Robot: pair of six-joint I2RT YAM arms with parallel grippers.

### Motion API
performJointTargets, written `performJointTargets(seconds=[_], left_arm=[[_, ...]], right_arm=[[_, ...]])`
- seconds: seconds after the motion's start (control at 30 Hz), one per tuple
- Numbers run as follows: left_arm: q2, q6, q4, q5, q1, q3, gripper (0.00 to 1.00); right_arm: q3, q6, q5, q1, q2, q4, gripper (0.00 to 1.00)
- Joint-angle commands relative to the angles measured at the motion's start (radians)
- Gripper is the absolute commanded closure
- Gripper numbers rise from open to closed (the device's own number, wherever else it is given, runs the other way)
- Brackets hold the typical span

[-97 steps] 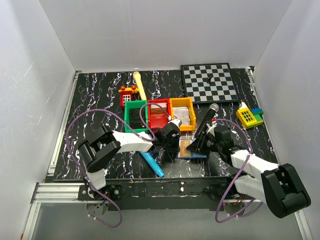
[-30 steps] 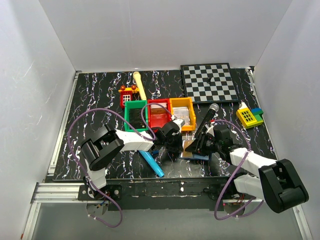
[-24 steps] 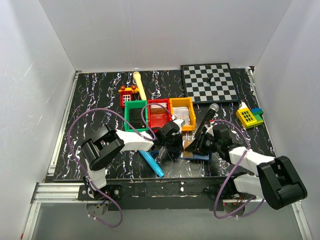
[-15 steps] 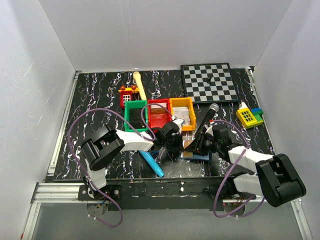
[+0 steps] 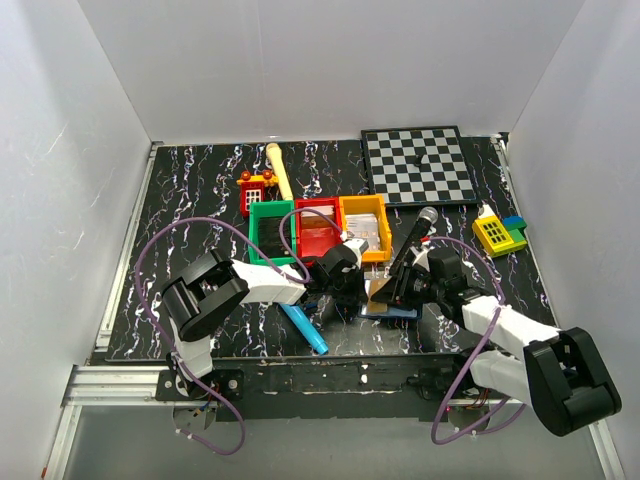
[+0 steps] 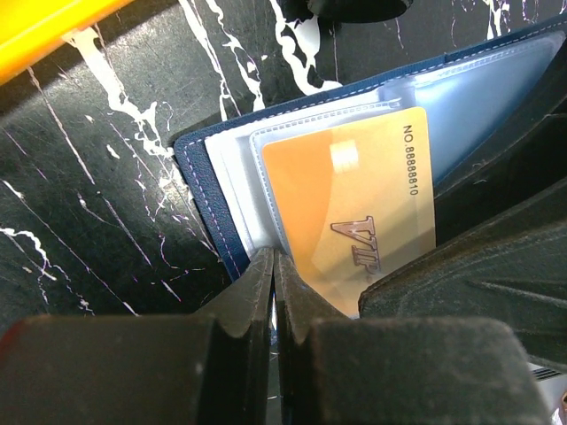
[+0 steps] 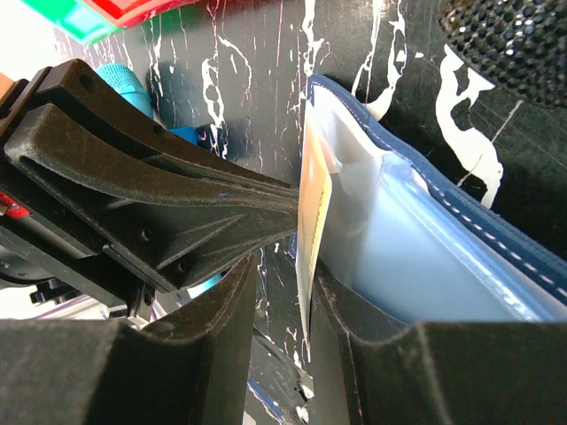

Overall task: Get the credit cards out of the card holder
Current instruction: Remove the credit card from the card holder.

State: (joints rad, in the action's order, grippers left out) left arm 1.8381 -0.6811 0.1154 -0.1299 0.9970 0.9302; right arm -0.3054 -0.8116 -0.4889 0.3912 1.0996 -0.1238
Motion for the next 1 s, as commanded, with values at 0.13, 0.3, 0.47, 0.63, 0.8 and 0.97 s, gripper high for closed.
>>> performJointTargets(seconds=[0.13, 0.3, 0.47, 0.63, 0.8, 0.97], left_arm=[[0.046, -0.009, -0.109, 0.015, 0.009, -0.036, 1.0], [0.049, -0.014, -0.109, 0.015, 0.006, -0.037, 1.0], [0.049, -0.018, -0.109, 0.015, 0.005, -0.045, 1.0], [0.047, -0.02, -0.109, 0.013, 0.003, -0.048, 1.0], [0.046, -0.023, -0.109, 0.013, 0.003, -0.051, 1.0], [0.044, -0.023, -0.109, 0.012, 0.003, -0.051, 1.0]], right_arm=[[-0.049, 0.023, -0.011, -0.005, -0.066, 0.027, 0.65], [-0.051, 0.038, -0.005, -0.014, -0.093, 0.065, 0.65], [-0.046, 0.046, -0.002, -0.023, -0.113, 0.087, 0.65], [-0.047, 0.051, 0.003, -0.029, -0.135, 0.107, 0.66], [-0.051, 0.061, 0.01, -0.035, -0.159, 0.122, 0.67], [-0.057, 0.077, 0.029, -0.037, -0.165, 0.179, 0.75]])
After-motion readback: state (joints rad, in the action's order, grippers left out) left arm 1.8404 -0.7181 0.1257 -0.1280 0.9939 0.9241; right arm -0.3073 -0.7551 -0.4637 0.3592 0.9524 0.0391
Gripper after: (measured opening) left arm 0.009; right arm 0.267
